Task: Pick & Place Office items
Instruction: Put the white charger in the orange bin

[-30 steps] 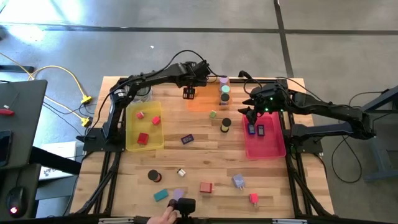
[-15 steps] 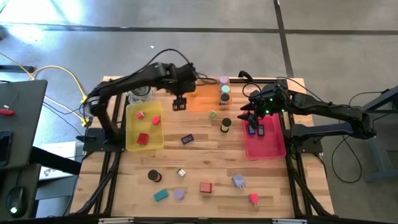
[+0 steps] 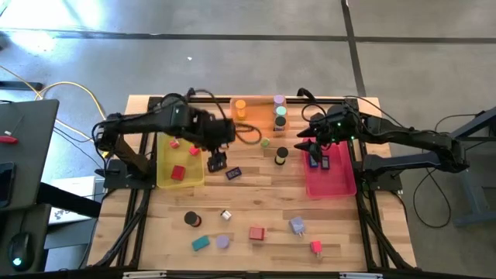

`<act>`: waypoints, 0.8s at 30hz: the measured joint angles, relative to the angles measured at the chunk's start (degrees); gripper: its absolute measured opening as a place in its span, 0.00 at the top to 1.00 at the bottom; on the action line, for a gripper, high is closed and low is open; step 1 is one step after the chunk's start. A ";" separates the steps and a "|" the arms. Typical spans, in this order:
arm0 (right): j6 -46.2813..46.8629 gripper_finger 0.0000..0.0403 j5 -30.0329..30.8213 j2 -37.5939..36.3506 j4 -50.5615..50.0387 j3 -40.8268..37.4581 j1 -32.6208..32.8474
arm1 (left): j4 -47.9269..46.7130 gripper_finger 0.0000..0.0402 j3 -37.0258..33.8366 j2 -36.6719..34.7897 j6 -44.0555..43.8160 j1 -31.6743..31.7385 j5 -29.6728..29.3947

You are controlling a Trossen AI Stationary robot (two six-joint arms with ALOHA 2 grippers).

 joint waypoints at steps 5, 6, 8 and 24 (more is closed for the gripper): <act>0.08 0.42 -0.08 0.00 0.18 0.00 0.00 | 0.45 0.27 0.00 0.17 -5.31 -5.97 -1.81; 0.09 0.42 -0.09 0.00 0.20 0.00 0.00 | 0.60 0.27 0.00 0.17 -6.38 -7.25 -1.82; 0.11 0.42 -0.09 0.00 0.35 0.00 0.00 | 0.56 0.26 0.00 0.17 -7.84 -9.72 -1.84; 7.58 0.42 -5.11 0.00 0.17 0.00 0.00 | 0.61 0.10 0.00 0.20 -11.88 -18.31 -3.96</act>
